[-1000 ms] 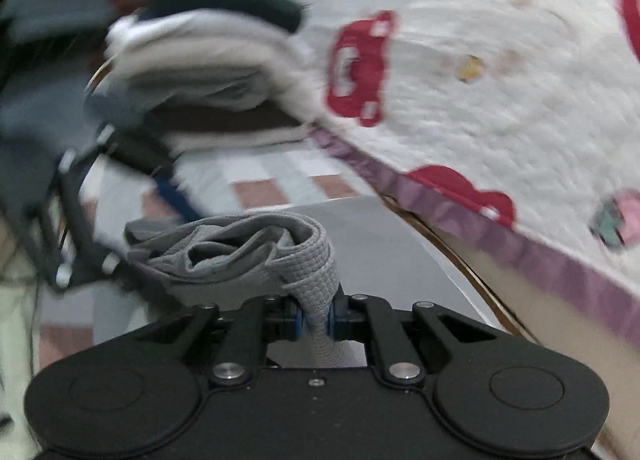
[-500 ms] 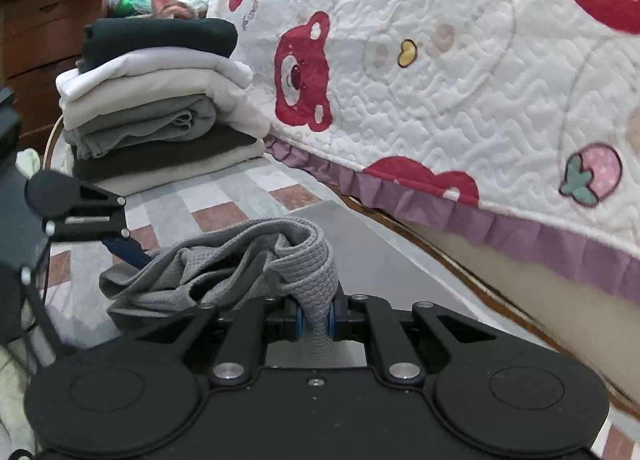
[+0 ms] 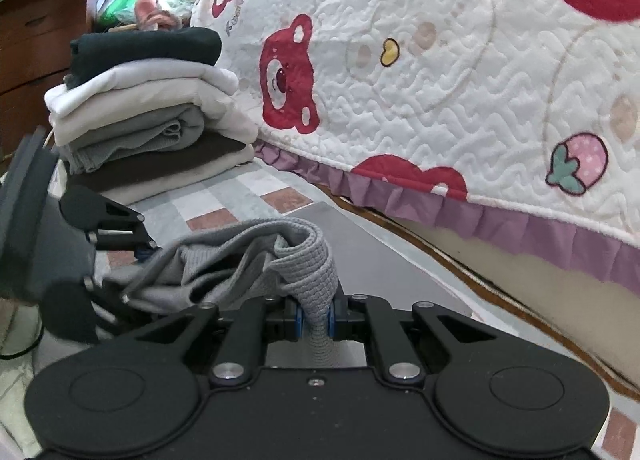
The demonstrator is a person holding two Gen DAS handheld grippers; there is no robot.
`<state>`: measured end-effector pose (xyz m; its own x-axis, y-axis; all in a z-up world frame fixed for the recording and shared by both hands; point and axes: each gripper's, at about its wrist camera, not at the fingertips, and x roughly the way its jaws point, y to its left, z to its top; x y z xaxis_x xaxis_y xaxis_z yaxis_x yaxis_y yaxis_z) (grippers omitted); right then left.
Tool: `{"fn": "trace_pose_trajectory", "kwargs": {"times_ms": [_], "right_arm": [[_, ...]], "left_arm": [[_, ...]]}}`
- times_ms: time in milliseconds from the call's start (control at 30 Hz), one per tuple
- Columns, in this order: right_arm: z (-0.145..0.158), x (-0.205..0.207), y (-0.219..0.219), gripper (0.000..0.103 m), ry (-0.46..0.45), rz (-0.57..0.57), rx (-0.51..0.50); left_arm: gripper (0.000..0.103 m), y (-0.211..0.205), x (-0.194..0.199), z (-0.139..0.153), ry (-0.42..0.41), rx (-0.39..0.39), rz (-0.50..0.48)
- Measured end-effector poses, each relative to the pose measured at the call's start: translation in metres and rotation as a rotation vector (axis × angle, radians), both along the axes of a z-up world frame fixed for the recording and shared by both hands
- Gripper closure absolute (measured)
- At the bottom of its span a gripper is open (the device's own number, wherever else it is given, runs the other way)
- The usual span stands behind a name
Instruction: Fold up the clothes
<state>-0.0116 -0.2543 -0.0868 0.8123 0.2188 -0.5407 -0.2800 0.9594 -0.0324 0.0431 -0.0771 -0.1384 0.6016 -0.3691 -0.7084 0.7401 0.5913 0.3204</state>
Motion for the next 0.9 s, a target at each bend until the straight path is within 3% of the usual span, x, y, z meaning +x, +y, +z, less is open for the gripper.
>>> {"fn": "trace_pose_trajectory", "kwargs": {"times_ms": [100, 200, 233, 433, 567, 700, 800, 900], "right_arm": [[0.0, -0.001, -0.004, 0.092, -0.003, -0.019, 0.044], [0.004, -0.004, -0.006, 0.092, -0.014, -0.015, 0.076], [0.005, -0.008, -0.006, 0.092, -0.017, 0.001, 0.09], [0.005, -0.037, -0.005, 0.091, -0.005, 0.069, 0.197], [0.009, -0.063, -0.001, 0.091, 0.01, 0.078, 0.266], [0.013, -0.088, 0.004, 0.091, 0.024, 0.087, 0.336], [0.008, -0.108, -0.006, 0.091, 0.049, 0.064, 0.449], [-0.008, -0.101, -0.022, 0.091, 0.084, 0.007, 0.514]], "left_arm": [[0.064, 0.005, 0.007, 0.002, -0.035, -0.006, -0.059], [0.089, 0.005, 0.012, 0.001, -0.061, 0.048, -0.175], [0.091, 0.005, 0.01, 0.002, -0.071, 0.074, -0.215], [0.092, 0.023, -0.009, 0.019, -0.062, 0.19, -0.482], [0.092, 0.035, -0.009, 0.047, 0.04, 0.156, -0.488], [0.092, 0.048, -0.036, 0.067, 0.136, 0.139, -0.542], [0.091, 0.045, -0.056, 0.07, 0.166, 0.183, -0.606], [0.091, 0.03, -0.053, 0.067, 0.17, 0.211, -0.62]]}}
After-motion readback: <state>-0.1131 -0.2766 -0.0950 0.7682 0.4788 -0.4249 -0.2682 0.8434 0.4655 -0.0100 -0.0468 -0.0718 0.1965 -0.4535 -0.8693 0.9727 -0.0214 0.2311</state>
